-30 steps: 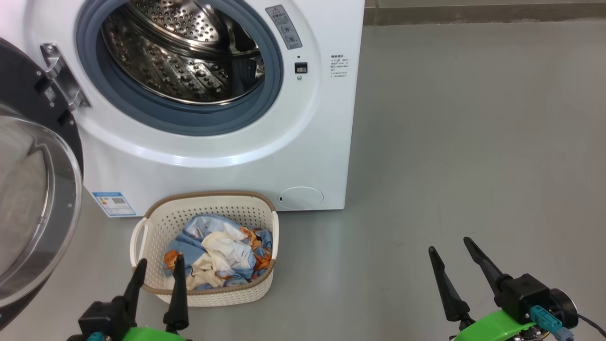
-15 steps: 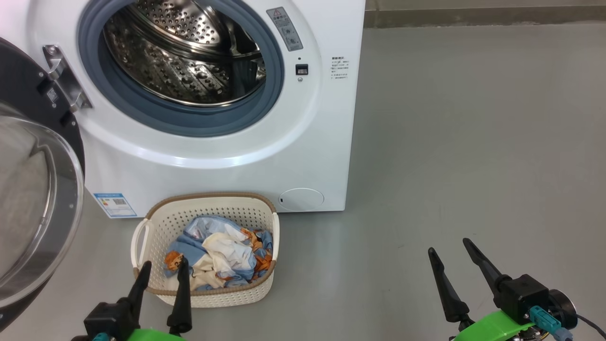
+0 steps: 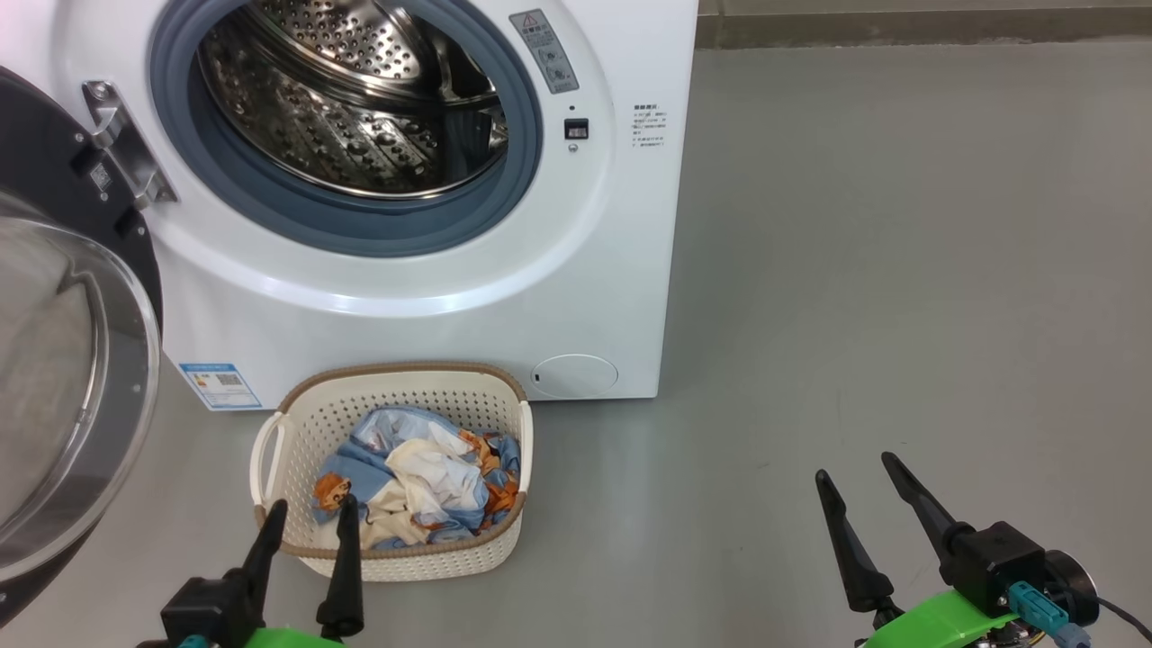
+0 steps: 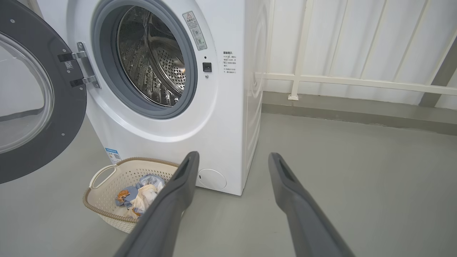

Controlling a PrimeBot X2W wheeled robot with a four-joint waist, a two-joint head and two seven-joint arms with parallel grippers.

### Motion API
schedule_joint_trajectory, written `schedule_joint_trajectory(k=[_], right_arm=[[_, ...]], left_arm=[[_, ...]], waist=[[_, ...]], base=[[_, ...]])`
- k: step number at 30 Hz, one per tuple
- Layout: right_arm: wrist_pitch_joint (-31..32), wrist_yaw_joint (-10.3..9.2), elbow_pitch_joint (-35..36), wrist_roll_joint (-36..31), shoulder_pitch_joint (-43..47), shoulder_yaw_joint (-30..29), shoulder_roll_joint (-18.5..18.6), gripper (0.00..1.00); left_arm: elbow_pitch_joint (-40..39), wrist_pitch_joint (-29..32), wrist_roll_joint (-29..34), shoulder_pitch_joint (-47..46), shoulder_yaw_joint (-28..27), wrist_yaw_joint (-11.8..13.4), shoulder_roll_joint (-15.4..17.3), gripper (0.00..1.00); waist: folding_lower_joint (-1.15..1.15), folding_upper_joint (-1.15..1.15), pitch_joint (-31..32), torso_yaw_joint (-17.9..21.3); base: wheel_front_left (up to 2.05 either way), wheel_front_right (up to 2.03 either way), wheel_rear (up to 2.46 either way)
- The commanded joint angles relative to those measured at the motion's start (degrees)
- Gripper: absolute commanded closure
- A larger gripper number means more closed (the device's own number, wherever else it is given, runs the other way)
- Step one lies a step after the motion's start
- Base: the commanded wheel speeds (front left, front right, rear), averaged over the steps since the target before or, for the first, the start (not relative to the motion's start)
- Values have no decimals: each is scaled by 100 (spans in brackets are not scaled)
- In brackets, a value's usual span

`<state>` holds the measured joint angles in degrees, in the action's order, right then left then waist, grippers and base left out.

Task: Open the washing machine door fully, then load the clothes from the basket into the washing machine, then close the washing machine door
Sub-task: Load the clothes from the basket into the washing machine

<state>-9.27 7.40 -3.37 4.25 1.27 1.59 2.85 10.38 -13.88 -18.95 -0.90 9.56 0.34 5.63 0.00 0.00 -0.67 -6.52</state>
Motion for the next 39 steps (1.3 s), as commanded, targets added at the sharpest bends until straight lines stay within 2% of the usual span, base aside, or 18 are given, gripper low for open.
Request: schedule_joint_trajectory(k=[1, 18, 31, 39], right_arm=[[-58, 9, 124, 64, -148, 150, 3, 0], [-63, 9, 81, 60, -141, 142, 3, 0], [-53, 9, 61, 74, -121, 153, 3, 0], [-57, 9, 51, 79, -129, 151, 3, 0]], left_arm=[[-94, -71, 19, -113, -186, 48, 99, 0], [-160, -92, -253, -117, -270, -13, 66, 0], [-253, -103, -168, -89, -312, 137, 86, 0], [-249, -107, -134, -88, -291, 148, 71, 0]], waist=[[0, 0, 0, 2], [0, 0, -13, -12], [0, 0, -5, -31], [0, 0, -4, -34]], base=[[0, 0, 0], [15, -15, 0], [167, -167, 0], [116, -116, 0]])
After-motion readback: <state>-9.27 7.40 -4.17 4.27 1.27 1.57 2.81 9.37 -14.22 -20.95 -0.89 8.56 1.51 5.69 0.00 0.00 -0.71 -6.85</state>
